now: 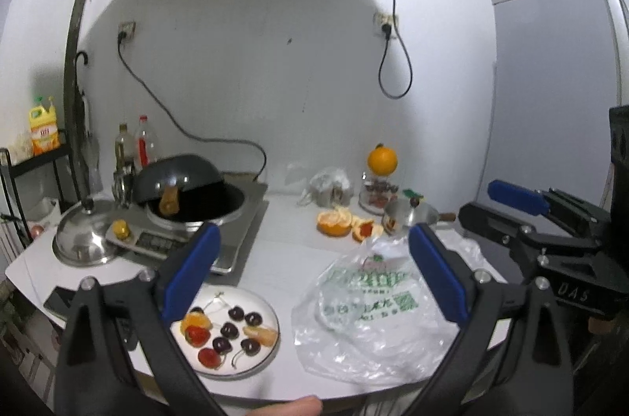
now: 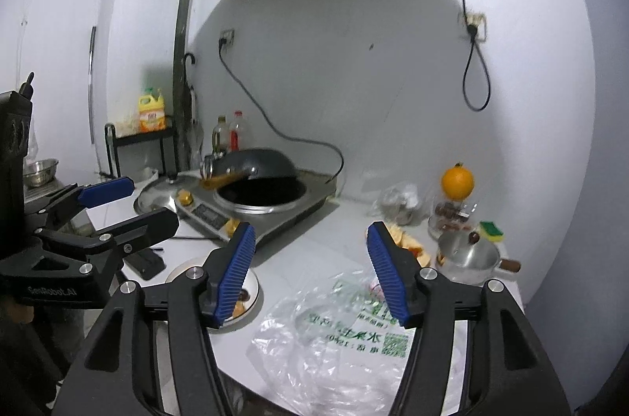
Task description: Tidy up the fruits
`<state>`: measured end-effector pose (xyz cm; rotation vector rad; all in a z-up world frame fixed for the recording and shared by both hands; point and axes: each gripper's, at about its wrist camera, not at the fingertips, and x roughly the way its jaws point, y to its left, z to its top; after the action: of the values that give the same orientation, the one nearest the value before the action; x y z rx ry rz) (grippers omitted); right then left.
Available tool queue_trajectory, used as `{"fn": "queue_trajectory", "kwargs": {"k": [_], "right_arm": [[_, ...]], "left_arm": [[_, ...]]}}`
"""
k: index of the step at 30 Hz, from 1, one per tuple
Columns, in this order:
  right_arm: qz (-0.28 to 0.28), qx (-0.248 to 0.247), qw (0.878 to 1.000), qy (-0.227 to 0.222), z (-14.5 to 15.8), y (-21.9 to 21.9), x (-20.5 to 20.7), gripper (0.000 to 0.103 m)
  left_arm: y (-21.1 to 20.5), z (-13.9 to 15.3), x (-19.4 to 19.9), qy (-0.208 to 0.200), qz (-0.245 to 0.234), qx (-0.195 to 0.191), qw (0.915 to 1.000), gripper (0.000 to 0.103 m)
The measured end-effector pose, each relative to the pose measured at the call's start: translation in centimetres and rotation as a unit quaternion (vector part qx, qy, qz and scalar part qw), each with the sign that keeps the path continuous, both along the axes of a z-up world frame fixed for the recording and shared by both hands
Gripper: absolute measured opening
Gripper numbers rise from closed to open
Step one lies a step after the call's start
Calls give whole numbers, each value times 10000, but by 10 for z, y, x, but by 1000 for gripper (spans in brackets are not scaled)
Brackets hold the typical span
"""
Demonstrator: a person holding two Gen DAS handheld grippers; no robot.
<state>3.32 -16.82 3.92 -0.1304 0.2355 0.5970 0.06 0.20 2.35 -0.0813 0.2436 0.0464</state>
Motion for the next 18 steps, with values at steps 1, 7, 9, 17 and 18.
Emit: {"fn": "queue_trajectory", "kwargs": {"k": [1,7,9,17,18], "right_arm": [[-21,53,10000,-31,3,-3,-2,63],[-132,201,9996,-163,10,-18,-14,66],[-163,243,9994,-200,11,-24,-18,66],[-234,394,9988,-194,8,-41,-25,67],[-243,401,9987,-194,8,-43,-25,67]], "left_arm": [[-3,4,-3,-61,-13,26,10000,98],[-18,21,-17,-299,7,143,9995,98],[-23,24,-21,-342,-28,173,9993,98],[-40,26,-27,-310,-75,296,9991,98],[-41,26,-26,-313,-78,303,9990,98]]}}
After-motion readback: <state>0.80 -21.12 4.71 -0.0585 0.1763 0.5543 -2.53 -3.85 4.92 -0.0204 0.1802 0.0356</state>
